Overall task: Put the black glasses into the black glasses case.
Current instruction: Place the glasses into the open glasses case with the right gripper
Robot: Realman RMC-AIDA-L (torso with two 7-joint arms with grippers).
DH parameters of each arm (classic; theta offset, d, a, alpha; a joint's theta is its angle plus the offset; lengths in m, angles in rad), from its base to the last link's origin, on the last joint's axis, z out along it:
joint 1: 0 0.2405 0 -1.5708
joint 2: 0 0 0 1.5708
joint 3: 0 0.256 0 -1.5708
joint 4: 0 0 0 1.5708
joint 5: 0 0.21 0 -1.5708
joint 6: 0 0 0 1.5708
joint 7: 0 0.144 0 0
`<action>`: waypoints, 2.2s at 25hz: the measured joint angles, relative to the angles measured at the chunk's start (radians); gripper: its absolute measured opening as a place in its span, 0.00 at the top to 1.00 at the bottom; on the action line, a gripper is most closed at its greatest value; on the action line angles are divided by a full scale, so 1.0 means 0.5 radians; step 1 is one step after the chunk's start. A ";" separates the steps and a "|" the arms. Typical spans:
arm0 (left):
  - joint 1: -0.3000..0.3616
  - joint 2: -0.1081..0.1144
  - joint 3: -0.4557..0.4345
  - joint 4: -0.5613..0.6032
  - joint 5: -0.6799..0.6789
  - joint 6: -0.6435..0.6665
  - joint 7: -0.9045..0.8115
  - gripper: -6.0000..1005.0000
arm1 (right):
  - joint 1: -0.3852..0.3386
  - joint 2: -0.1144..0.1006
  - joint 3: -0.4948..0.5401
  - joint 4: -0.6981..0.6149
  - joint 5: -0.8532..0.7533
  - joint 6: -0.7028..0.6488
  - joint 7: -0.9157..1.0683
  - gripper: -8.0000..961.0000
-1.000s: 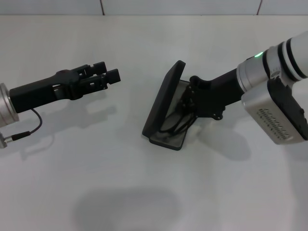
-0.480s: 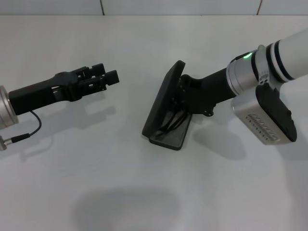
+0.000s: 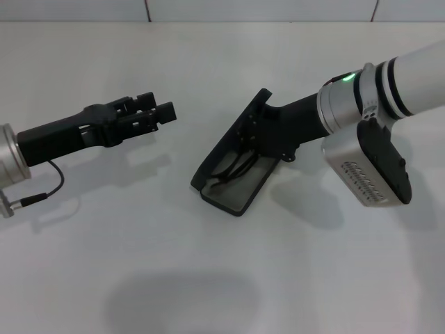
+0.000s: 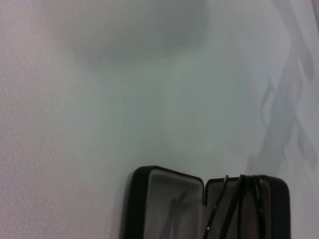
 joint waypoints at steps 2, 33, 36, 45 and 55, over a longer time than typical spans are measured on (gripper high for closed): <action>-0.003 -0.004 0.000 -0.011 0.002 0.000 0.003 0.11 | 0.009 0.000 -0.036 0.012 0.027 0.049 0.007 0.82; 0.012 -0.012 0.009 -0.024 0.003 0.000 -0.005 0.11 | -0.183 -0.018 -0.022 -0.308 -0.204 -0.018 0.468 0.42; 0.013 -0.015 0.012 -0.038 0.003 0.000 -0.002 0.11 | -0.219 -0.018 0.063 -0.369 -0.267 -0.096 0.550 0.42; 0.013 -0.019 0.013 -0.048 0.003 0.000 0.003 0.11 | -0.286 -0.016 0.123 -0.444 -0.319 -0.154 0.619 0.43; 0.013 -0.020 0.009 -0.048 0.018 0.000 -0.003 0.11 | -0.413 -0.016 0.301 -0.603 -0.336 -0.346 0.692 0.61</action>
